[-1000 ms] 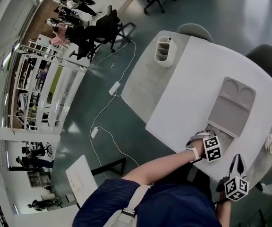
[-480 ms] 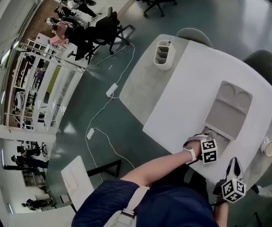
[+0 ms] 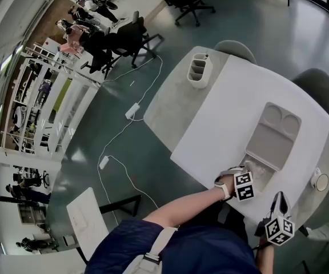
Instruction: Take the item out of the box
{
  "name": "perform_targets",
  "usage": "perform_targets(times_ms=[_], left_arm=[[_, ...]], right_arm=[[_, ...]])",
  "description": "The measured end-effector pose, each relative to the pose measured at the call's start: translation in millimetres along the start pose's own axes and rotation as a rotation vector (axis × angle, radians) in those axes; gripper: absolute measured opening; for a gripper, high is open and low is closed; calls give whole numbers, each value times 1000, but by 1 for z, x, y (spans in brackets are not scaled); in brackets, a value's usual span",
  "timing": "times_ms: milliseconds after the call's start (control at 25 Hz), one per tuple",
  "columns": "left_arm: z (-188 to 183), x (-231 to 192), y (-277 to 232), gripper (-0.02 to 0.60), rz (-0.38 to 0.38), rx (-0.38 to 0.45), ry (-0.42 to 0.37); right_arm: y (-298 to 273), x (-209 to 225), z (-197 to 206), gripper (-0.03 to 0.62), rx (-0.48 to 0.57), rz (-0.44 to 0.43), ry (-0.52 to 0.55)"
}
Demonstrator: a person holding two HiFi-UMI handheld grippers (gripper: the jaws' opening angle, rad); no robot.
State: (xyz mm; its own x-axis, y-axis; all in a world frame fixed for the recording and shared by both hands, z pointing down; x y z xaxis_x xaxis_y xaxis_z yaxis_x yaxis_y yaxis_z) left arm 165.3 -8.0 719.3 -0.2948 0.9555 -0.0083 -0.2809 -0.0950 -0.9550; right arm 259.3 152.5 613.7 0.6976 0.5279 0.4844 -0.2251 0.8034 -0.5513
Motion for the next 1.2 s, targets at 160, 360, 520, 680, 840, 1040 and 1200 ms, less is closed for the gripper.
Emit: perform_targets(times_ms=[160,360,520,680,840,1040,1200], left_arm=[[6,-1,6,12,-11,25,27],[6,4,12,12,-26,48,31],[7,6,15,12,-33,56,29],[7,8,22,12,-45,77,33],[9,8,26,12,-59,92,41],[8,6,33,12,-82,124,60],[8,10,41,12,-93,151,64]], right_arm=[[1,-7,3,2,0,-11,3],[6,-11,7,2,-2,-20,10],[8,-14,7,2,6,-23,16],[12,-17,6,2,7,-23,19],[14,-22,8,2,11,-27,27],[15,-24,7,2,17,-33,40],[18,-25,7,2,20,-32,43]])
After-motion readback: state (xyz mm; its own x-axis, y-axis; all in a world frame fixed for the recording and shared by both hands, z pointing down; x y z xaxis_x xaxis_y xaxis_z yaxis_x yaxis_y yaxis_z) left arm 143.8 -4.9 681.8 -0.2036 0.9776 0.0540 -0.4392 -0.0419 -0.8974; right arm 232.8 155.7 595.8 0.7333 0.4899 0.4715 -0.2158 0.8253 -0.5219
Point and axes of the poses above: the fingertips, and each gripper's own axes: y backward along the fingers, x to its right, z out of its underside, the point moved 7 cm from there along y, backward along the fingers, and after that the axes turned 2 degrees about -y, right-handed, at the moved point
